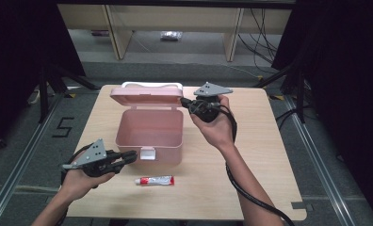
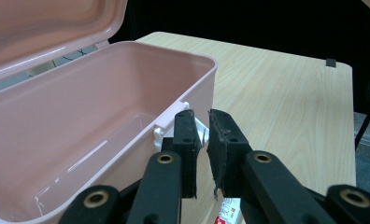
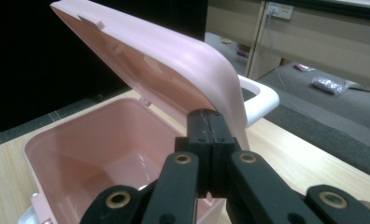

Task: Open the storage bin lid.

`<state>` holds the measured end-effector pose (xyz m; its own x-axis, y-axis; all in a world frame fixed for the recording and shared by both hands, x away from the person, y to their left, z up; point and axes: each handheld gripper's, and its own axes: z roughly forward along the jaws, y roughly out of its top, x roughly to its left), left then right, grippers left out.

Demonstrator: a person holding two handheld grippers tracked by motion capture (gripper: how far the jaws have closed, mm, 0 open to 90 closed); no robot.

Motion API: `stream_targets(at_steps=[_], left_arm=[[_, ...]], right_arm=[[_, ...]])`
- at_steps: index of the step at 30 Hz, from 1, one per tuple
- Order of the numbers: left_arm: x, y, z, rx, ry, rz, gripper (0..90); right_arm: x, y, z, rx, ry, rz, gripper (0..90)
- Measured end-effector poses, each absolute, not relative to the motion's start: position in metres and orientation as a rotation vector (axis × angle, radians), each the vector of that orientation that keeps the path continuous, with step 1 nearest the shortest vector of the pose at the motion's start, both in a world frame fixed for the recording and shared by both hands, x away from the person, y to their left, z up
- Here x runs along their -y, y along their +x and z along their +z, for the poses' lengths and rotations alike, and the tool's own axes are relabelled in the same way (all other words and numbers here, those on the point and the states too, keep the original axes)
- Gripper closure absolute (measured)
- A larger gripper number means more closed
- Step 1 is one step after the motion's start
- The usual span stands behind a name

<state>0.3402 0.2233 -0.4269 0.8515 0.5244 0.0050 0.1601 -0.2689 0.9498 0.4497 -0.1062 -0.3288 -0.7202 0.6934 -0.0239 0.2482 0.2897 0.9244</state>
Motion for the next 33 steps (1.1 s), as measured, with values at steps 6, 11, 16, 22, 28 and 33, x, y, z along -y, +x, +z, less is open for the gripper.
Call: stream_targets(at_steps=[6, 11, 16, 22, 28, 33], left_arm=[[-0.221, 0.339, -0.429, -0.5, 1.846, 0.371, 78.8], [-0.22, 0.339, -0.429, -0.494, 1.843, 0.37, 78.3], [-0.22, 0.339, -0.43, -0.477, 1.85, 0.369, 77.9], [-0.218, 0.338, -0.433, -0.475, 1.87, 0.371, 76.2], [-0.216, 0.338, -0.434, -0.468, 1.878, 0.364, 76.2], [-0.216, 0.338, -0.435, -0.463, 1.883, 0.361, 76.0]], right_arm=[[0.105, 0.454, -0.331, -2.137, 0.859, 1.434, 90.0], [0.106, 0.456, -0.33, -2.133, 0.855, 1.401, 90.0], [0.105, 0.459, -0.331, -2.12, 0.857, 1.406, 90.0], [0.104, 0.462, -0.334, -2.119, 0.878, 1.404, 90.0], [0.104, 0.466, -0.336, -2.132, 0.88, 1.405, 90.0], [0.105, 0.468, -0.338, -2.131, 0.906, 1.385, 90.0]])
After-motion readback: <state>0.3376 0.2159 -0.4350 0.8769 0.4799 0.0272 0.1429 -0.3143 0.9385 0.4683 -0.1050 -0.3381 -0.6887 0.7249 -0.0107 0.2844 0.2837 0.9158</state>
